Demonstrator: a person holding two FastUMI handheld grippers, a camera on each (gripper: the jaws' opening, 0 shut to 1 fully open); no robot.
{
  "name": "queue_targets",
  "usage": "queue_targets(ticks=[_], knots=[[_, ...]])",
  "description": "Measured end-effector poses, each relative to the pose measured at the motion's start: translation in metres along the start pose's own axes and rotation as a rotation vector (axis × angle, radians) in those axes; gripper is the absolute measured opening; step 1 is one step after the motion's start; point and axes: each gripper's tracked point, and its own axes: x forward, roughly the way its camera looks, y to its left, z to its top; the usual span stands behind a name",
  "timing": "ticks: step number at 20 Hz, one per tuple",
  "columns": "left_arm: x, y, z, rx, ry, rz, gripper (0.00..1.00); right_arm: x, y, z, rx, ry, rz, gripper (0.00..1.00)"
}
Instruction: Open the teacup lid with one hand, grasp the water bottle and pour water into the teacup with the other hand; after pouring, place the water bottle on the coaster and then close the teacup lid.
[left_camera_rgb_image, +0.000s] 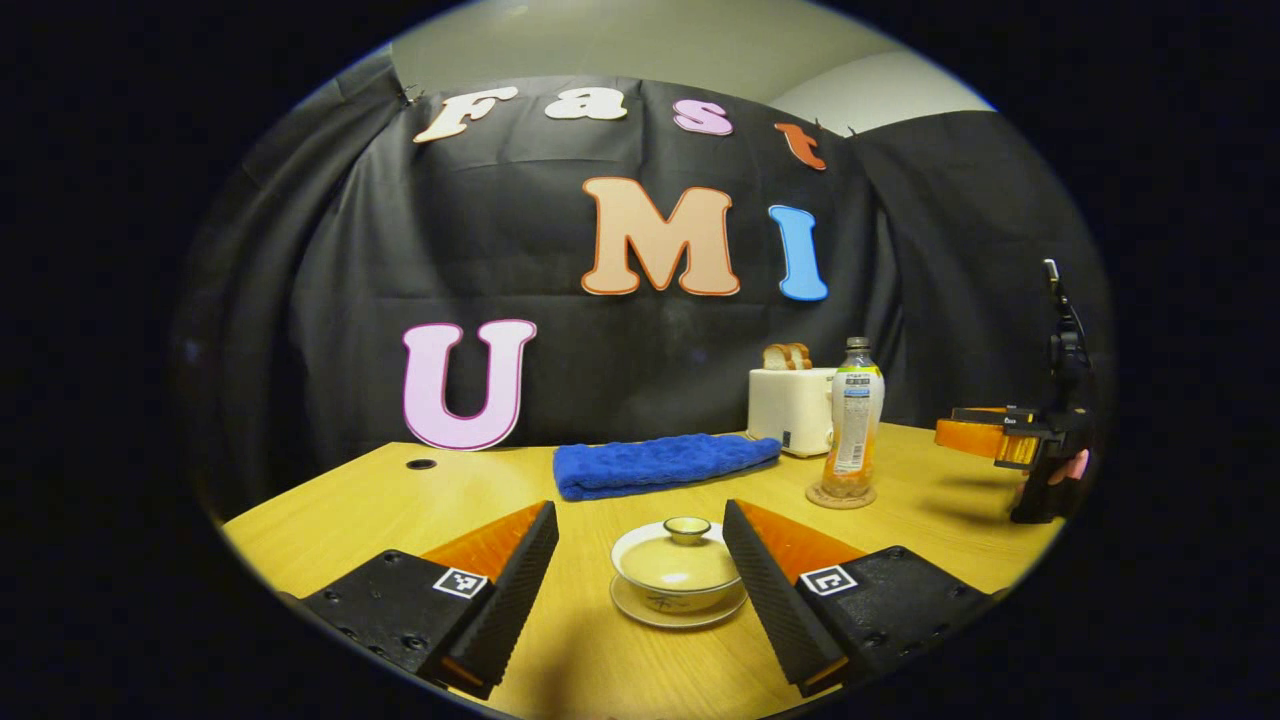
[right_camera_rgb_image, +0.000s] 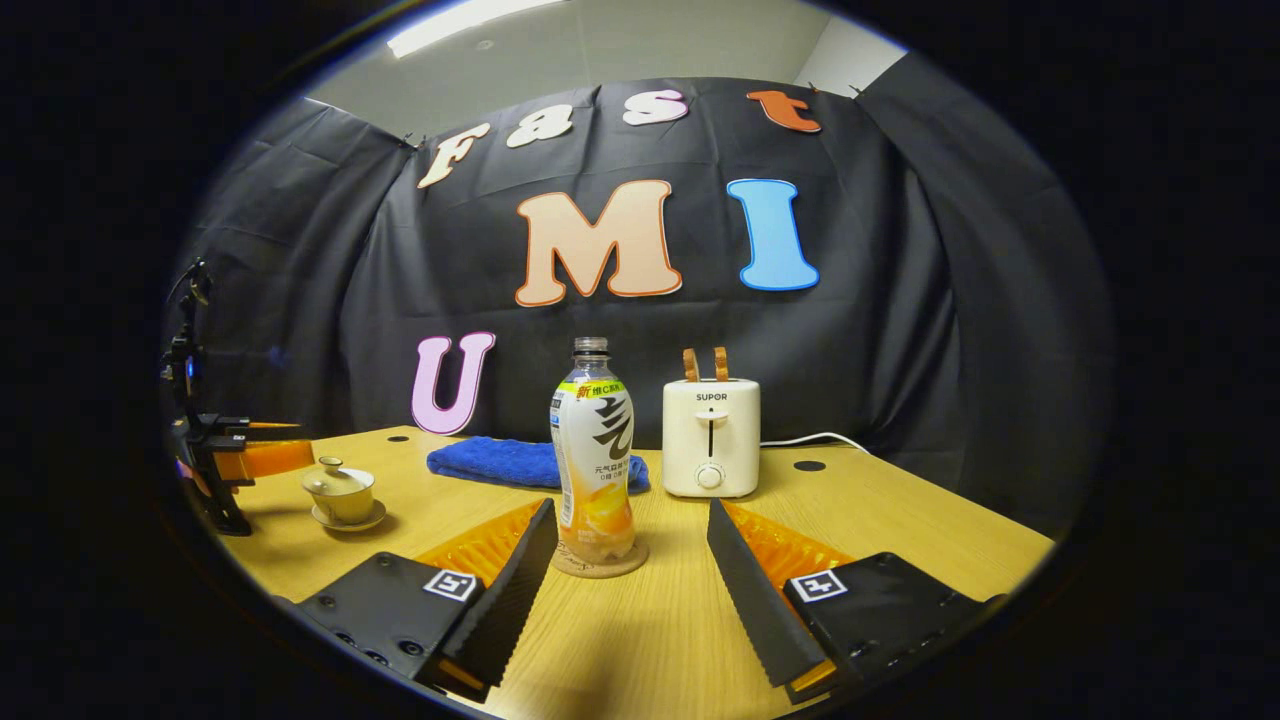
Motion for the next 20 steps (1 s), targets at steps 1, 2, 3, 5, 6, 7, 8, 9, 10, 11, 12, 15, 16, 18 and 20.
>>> queue_targets(ticks=[1,2,3,5,6,7,8,9,10,11,12,15,16,18,20], knots=[[-0.005,0.013,-0.001,0.002,0.005,0.054,0.97,0.0,-0.001,0.0,0.0,0.0,-0.005,0.93],[-0.011,0.024,-0.001,0.003,0.002,0.109,0.99,-0.001,-0.003,0.0,-0.001,0.0,-0.013,0.93],[-0.016,0.033,0.0,0.005,0.0,0.164,0.97,-0.001,-0.006,0.001,-0.001,-0.001,-0.024,0.93],[-0.023,0.05,0.0,0.008,0.002,0.259,0.97,-0.002,-0.011,0.001,-0.001,-0.002,-0.046,0.96],[-0.026,0.057,0.0,0.011,0.003,0.298,0.97,-0.002,-0.012,0.001,-0.002,-0.002,-0.053,0.93],[-0.029,0.065,-0.001,0.012,0.007,0.341,0.96,-0.003,-0.013,0.002,-0.002,-0.002,-0.059,0.93],[-0.033,0.073,-0.001,0.013,0.006,0.385,0.97,-0.003,-0.014,0.001,-0.002,-0.002,-0.064,0.93],[-0.036,0.079,0.0,0.015,0.004,0.424,0.96,-0.003,-0.015,0.001,-0.002,-0.002,-0.069,0.93],[-0.039,0.084,0.0,0.017,0.006,0.46,0.96,-0.004,-0.017,0.001,-0.003,-0.003,-0.078,0.93],[-0.042,0.088,0.0,0.018,0.004,0.483,0.96,-0.004,-0.02,0.001,-0.003,-0.003,-0.09,0.93],[-0.043,0.088,0.0,0.018,0.005,0.495,0.99,-0.004,-0.023,0.001,-0.004,-0.004,-0.105,0.94],[-0.043,0.088,0.0,0.019,0.005,0.502,0.96,-0.006,-0.032,0.002,-0.005,-0.006,-0.155,0.97],[-0.044,0.089,0.0,0.019,0.004,0.502,0.96,-0.006,-0.032,0.002,-0.005,-0.006,-0.162,0.97],[-0.043,0.089,0.001,0.018,0.004,0.502,0.96,-0.007,-0.032,0.001,-0.005,-0.006,-0.163,0.93],[-0.043,0.088,0.0,0.018,0.004,0.499,0.96,-0.006,-0.033,0.002,-0.005,-0.005,-0.163,0.93]])
